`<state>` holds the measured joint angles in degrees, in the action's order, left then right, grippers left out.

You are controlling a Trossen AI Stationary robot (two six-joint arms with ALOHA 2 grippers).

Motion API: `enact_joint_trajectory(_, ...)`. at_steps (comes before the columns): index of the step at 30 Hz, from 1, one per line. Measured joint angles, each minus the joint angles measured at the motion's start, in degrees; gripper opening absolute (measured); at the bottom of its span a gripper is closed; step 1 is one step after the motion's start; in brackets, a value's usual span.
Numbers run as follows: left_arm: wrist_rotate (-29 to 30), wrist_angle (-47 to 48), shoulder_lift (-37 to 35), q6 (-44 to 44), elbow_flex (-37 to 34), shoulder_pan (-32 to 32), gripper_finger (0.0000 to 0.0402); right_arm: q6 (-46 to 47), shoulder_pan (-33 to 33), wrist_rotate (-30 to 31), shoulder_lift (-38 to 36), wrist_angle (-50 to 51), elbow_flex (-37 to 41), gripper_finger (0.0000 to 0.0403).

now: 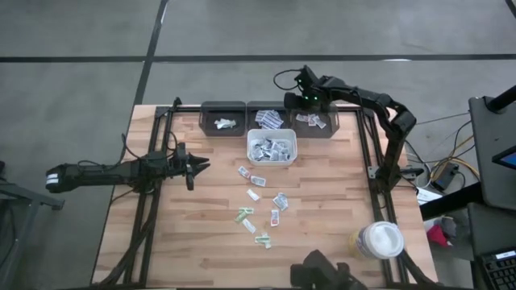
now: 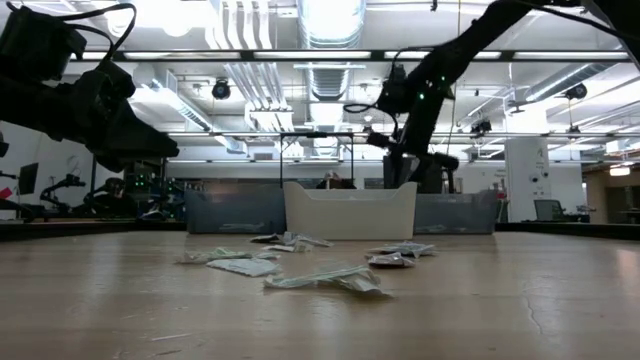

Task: Pick & Place First Aid Supplies
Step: Put the orange ointment pack into the right black bin

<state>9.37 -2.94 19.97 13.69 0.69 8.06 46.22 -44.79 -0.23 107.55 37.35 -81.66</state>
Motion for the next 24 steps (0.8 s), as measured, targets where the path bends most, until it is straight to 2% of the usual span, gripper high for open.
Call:
enact_joint_trajectory(5,0.0,0.0,0.0,0.0,0.0,0.0,0.0094,-1.8,3.1,0.5,-3.1,9.4,-4.1,0.0089)
enact_joint_trajectory(9,0.0,0.0,0.0,0.0,0.0,0.0,0.0094,-3.2,8.9,0.7,-7.9,14.5,-6.2,0.0089)
enact_joint_trajectory(13,0.0,0.0,0.0,0.0,0.0,0.0,0.0094,2.9,19.5,1.0,-13.4,18.7,-6.2,0.0089)
enact_joint_trajectory(16,0.0,0.0,0.0,0.0,0.0,0.0,0.0094,10.6,28.5,4.3,-16.5,19.9,-6.1,0.0089)
enact_joint_trajectory(21,0.0,0.0,0.0,0.0,0.0,0.0,0.0094,21.3,42.0,7.8,-17.5,19.8,-6.1,0.0089)
enact_joint_trajectory(24,0.0,0.0,0.0,0.0,0.0,0.0,0.0094,21.1,48.1,7.7,-16.5,19.8,-6.0,0.0089)
